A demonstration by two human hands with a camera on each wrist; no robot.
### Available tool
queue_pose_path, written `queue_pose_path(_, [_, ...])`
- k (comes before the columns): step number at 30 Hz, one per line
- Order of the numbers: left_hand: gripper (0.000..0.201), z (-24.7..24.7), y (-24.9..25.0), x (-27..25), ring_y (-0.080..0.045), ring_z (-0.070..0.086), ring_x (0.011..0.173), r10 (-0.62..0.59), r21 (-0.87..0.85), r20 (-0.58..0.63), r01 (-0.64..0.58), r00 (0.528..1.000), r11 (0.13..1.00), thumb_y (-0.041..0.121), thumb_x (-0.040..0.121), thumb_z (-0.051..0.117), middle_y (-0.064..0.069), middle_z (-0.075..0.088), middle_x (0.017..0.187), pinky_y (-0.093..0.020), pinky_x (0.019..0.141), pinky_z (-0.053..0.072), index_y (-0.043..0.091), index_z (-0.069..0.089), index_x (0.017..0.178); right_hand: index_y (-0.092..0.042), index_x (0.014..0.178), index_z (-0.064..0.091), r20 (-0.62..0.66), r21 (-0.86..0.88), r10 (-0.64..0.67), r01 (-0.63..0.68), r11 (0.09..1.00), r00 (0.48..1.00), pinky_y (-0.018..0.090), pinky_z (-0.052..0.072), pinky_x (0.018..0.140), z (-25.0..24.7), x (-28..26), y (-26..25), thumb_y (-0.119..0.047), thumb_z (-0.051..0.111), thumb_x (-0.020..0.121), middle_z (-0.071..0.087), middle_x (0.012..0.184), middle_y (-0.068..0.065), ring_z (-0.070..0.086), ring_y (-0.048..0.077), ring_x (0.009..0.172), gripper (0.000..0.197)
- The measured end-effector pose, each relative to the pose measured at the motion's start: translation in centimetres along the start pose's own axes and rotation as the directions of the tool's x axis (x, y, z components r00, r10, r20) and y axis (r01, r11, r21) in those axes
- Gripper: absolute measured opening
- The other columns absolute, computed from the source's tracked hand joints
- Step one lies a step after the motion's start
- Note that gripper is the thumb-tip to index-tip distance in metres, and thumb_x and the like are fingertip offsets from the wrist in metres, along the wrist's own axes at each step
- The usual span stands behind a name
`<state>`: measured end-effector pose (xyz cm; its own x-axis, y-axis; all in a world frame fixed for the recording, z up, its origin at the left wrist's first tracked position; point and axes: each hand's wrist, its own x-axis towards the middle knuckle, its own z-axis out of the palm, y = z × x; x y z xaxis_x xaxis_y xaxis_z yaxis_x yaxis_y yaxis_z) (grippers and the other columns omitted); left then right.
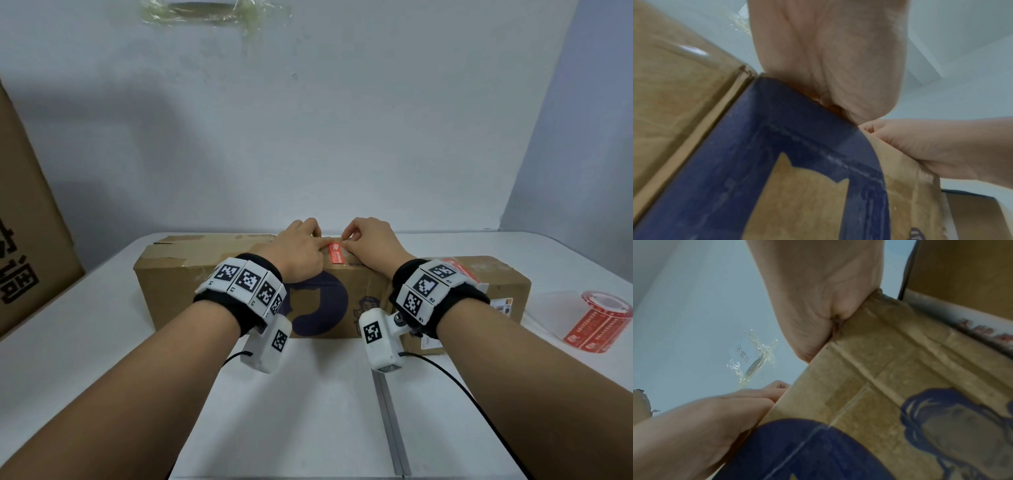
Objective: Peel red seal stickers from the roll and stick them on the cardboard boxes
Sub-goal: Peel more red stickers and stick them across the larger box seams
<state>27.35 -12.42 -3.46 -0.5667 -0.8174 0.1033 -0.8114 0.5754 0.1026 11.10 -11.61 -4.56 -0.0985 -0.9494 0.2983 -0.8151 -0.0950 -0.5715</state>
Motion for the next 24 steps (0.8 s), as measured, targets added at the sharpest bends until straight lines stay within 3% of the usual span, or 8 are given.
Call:
queue_pose_path(5, [0.042, 0.2, -0.6, -1.1, -0.017, 0.042, 0.121, -0.049, -0.116, -0.06, 0.042, 0.997, 0.992, 0.021, 0.095, 0.033, 0.0, 0.044, 0.127, -0.032, 0.106, 0.035, 0.018, 0.057, 0.13, -0.009, 0.102, 0.069, -0.007, -0.019, -0.002, 0.002, 1.0, 1.0, 0.028, 0.044, 0.086, -0.1, -0.2, -0.2, -0.013, 0.053, 0.088, 0.065, 0.111, 0.011, 0.058, 0.024, 0.107, 0.021])
queue_pose_path(9, [0.039, 0.6, -0.5, -2.9, -0.019, 0.054, 0.112, -0.046, -0.12, -0.166, 0.026, 0.985, 0.992, 0.029, 0.098, 0.036, 0.0, 0.05, 0.131, -0.03, 0.093, 0.043, 0.013, 0.065, 0.119, -0.01, 0.104, 0.07, -0.001, -0.013, -0.032, 0.032, 0.999, 0.999, 0.025, 0.04, 0.08, -0.6, -0.8, -0.5, -0.006, 0.04, 0.092, 0.062, 0.115, 0.012, 0.058, 0.024, 0.102, 0.032])
queue_pose_path(12, [0.045, 1.1, -0.1, -3.7, -0.019, 0.048, 0.126, -0.032, -0.091, -0.157, 0.018, 0.987, 0.996, 0.039, 0.099, 0.034, 0.0, 0.044, 0.143, -0.028, 0.1, 0.036, 0.013, 0.06, 0.126, -0.013, 0.108, 0.07, 0.055, -0.054, -0.105, 0.108, 0.993, 0.993, 0.025, 0.039, 0.079, -1.0, -1.9, -0.6, -0.007, 0.046, 0.09, 0.056, 0.114, 0.013, 0.053, 0.021, 0.095, 0.031])
queue_pose_path(16, [0.05, 1.1, 0.2, -4.1, -0.02, 0.032, 0.141, -0.042, -0.086, -0.127, 0.031, 0.991, 0.996, 0.04, 0.098, 0.035, -0.003, 0.033, 0.154, -0.032, 0.113, 0.026, 0.012, 0.05, 0.137, -0.014, 0.114, 0.07, 0.115, -0.111, -0.174, 0.187, 0.976, 0.978, 0.028, 0.043, 0.088, -1.3, -3.6, -1.0, -0.005, 0.044, 0.093, 0.054, 0.12, 0.012, 0.054, 0.026, 0.109, 0.035])
queue_pose_path(19, [0.059, 1.4, 0.2, -4.3, -0.02, 0.026, 0.144, -0.05, -0.04, -0.108, 0.046, 0.993, 0.998, 0.047, 0.096, 0.037, -0.002, 0.028, 0.157, -0.034, 0.118, 0.023, 0.013, 0.039, 0.144, -0.013, 0.117, 0.069, 0.135, -0.166, -0.189, 0.21, 0.963, 0.973, 0.035, 0.045, 0.098, -1.3, -4.5, -1.2, -0.002, 0.043, 0.092, 0.055, 0.123, 0.01, 0.055, 0.027, 0.112, 0.037])
queue_pose_path(21, [0.063, 1.6, 0.1, -4.4, -0.019, 0.026, 0.145, -0.064, -0.057, -0.104, 0.058, 0.992, 0.997, 0.051, 0.095, 0.038, -0.001, 0.026, 0.158, -0.035, 0.118, 0.024, 0.015, 0.035, 0.147, -0.015, 0.115, 0.069, 0.144, -0.244, -0.206, 0.236, 0.94, 0.968, 0.042, 0.047, 0.096, -1.2, -4.9, -1.3, -0.003, 0.043, 0.09, 0.056, 0.124, 0.007, 0.056, 0.029, 0.113, 0.038])
queue_pose_path(24, [0.065, 1.6, 0.1, -4.4, -0.019, 0.029, 0.143, -0.076, -0.077, -0.107, 0.068, 0.991, 0.995, 0.054, 0.094, 0.039, 0.001, 0.026, 0.157, -0.036, 0.116, 0.028, 0.015, 0.036, 0.146, -0.016, 0.114, 0.069, 0.146, -0.332, -0.188, 0.227, 0.916, 0.971, 0.043, 0.049, 0.091, -1.1, -5.6, -1.5, -0.006, 0.042, 0.09, 0.056, 0.125, 0.005, 0.055, 0.031, 0.112, 0.037])
